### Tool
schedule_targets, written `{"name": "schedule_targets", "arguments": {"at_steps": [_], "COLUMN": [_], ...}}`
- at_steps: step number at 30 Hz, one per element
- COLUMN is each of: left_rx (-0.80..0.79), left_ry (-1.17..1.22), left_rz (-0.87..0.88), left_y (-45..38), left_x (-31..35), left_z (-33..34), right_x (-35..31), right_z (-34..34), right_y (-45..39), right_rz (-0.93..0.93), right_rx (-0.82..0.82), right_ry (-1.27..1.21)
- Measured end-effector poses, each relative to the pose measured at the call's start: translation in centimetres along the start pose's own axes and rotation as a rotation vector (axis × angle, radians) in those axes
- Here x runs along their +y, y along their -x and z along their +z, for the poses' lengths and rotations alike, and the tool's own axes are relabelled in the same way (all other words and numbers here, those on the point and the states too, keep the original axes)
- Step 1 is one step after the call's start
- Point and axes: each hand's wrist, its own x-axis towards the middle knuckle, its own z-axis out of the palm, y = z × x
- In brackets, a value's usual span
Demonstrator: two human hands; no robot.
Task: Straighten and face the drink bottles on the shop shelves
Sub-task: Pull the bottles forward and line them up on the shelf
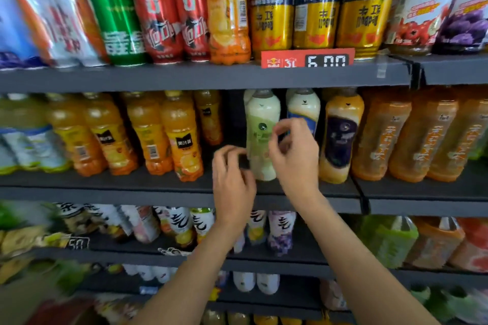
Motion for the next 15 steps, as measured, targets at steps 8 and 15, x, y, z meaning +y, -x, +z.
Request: {"name": "schedule_targets", "arguments": {"at_steps": [8,15], "left_rx": [0.076,-0.049], "left_ry": [-0.058,-0.049], "left_rz": [-0.185,-0.018], "left_y": [-3.6,-5.0], "left_x": [-9.8,-14.9], "left_z": [-9.6,-13.2], "right_x": [-3.3,-5.6], "right_z": [12.0,17.8], "right_y": [2.1,3.0], "right_rz": [0.291,0.532], "right_rx": [-0.491,-0.422], "right_ry": [0.071,0.106]}}
